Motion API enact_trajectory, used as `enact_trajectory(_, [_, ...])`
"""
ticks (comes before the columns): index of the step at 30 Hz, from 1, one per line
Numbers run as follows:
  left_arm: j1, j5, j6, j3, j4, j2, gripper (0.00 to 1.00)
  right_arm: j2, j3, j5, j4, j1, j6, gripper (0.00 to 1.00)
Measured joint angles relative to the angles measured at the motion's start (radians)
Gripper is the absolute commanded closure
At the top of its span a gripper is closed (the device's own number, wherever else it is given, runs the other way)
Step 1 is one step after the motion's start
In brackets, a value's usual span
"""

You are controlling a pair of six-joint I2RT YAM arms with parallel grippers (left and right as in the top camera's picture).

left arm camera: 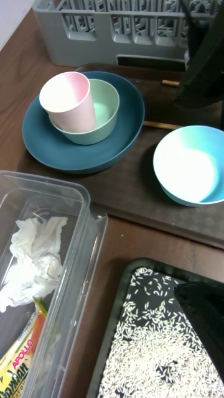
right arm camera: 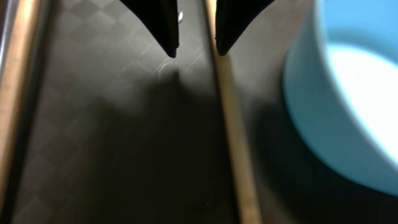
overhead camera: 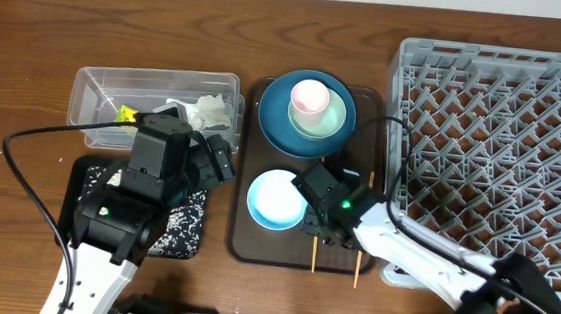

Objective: Sort waste into correct bins and load items into the dishwasher rack
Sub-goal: 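Move the right gripper from the rack to the wooden chopsticks, then grasp one wooden chopstick with the right gripper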

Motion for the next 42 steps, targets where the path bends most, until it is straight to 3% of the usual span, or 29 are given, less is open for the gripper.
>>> enact_trajectory(11, [0.0, 0.0, 0.0, 0.0, 0.0, 0.0, 0.1, 0.05, -0.001, -0.004, 0.053, 0.0, -0.007, 0.81])
enact_trajectory(25, [0.0, 0.0, 0.0, 0.0, 0.0, 0.0, 0.09, -0.001, 0.043, -0.032, -0.005, 0.0, -0.007, 0.79])
enact_trajectory(42, [0.0, 0.0, 0.0, 0.0, 0.0, 0.0, 0.1, 0.05, 0.045, 0.008, 0.033, 0.116, 0.012, 0.76])
